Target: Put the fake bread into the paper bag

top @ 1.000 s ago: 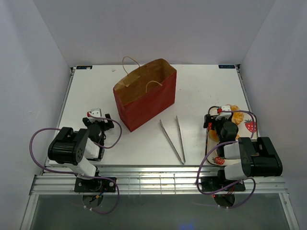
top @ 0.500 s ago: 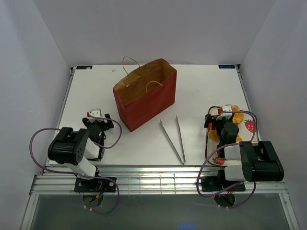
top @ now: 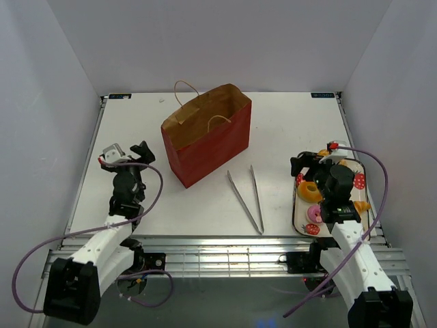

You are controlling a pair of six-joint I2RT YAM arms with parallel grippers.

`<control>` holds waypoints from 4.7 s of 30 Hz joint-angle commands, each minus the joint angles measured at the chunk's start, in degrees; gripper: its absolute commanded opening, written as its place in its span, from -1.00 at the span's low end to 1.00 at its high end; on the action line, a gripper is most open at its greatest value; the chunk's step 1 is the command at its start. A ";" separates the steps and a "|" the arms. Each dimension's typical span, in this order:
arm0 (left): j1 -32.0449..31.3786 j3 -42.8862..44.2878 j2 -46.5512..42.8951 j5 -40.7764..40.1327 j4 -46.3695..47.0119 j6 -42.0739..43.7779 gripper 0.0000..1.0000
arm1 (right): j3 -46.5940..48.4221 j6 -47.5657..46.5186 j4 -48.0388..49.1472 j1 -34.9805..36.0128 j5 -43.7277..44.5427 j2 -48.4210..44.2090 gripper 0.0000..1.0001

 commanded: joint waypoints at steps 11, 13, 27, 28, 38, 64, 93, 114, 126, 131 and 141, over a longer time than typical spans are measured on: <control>-0.95 14.65 -24.52 -7.30 -59.79 -33.88 0.96 | 14.74 1.77 -31.41 2.44 -23.42 4.42 0.80; -0.95 17.46 -24.08 -2.25 -65.08 -35.95 0.96 | 17.82 1.15 -33.27 8.21 -19.93 9.60 0.80; -0.95 23.80 -26.28 19.32 -74.06 -28.37 0.96 | 18.10 4.93 -36.27 31.71 0.05 19.37 0.80; -0.95 23.98 -26.45 19.76 -75.11 -28.72 0.96 | 17.75 4.93 -35.84 32.41 0.14 19.64 0.80; -0.95 25.47 -27.51 23.98 -77.67 -28.47 0.96 | 16.16 4.23 -33.81 37.16 5.41 26.04 0.80; -1.04 25.38 -29.00 27.23 -78.99 -27.67 0.96 | 14.23 13.19 -23.26 50.35 25.36 40.83 0.53; -0.95 31.36 -28.65 35.93 -80.13 -29.08 0.95 | 21.08 23.56 -51.81 50.70 27.73 5.41 0.08; -1.04 28.81 -26.98 40.50 -76.01 -28.90 0.95 | 36.64 36.13 -86.28 45.44 43.12 8.56 0.11; -0.95 27.76 -26.54 42.62 -74.60 -28.90 0.95 | 30.05 29.63 -77.50 38.14 37.41 9.36 0.11; -0.95 27.50 -26.80 42.88 -74.77 -28.90 0.95 | 28.47 27.08 -73.98 36.03 34.77 10.06 0.11; -0.95 27.76 -26.63 43.50 -74.42 -29.34 0.94 | 27.68 26.11 -72.48 34.62 32.13 11.02 0.11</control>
